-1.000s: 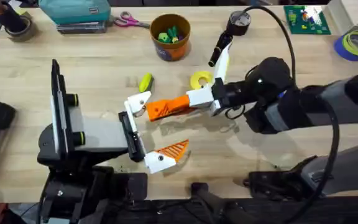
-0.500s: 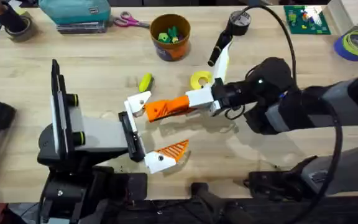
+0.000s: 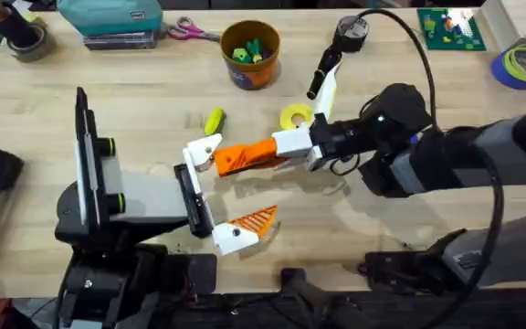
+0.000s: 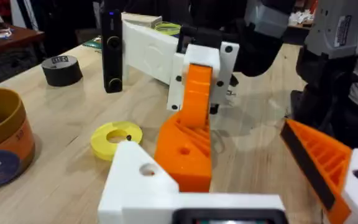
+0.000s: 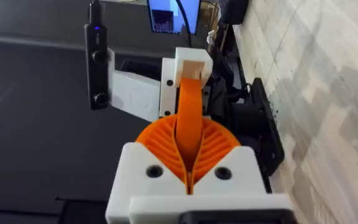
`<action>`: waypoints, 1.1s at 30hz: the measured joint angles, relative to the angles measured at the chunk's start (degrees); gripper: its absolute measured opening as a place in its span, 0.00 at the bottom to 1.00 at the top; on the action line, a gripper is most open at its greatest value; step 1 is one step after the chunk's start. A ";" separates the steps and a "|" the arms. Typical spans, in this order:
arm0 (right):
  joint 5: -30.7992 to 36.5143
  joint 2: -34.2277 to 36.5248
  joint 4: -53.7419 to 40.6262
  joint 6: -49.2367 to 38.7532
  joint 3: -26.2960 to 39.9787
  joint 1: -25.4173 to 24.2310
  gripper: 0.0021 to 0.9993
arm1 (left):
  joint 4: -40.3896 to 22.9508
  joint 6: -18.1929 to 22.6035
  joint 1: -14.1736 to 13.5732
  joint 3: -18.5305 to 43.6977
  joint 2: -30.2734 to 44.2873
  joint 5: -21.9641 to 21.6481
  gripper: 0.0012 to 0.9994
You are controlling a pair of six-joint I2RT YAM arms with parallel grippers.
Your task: Pick up the gripper from the table and insert it into the empty holder that is missing its gripper. Then pick up a screw, insert it into the mounting hole, and use the screwdriver to tighten it. Finally, clean up the table by picking up the vegetable and placing it into the bucket.
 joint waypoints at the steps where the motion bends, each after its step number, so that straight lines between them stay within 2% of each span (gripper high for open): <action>1: 0.00 0.00 0.00 0.01 0.00 0.00 0.01 | 0.00 0.00 0.00 0.00 0.01 0.00 0.99; 33: 1.88 1.16 -1.32 1.08 2.19 1.73 0.01 | 0.02 0.02 0.00 0.00 -0.01 -0.07 0.99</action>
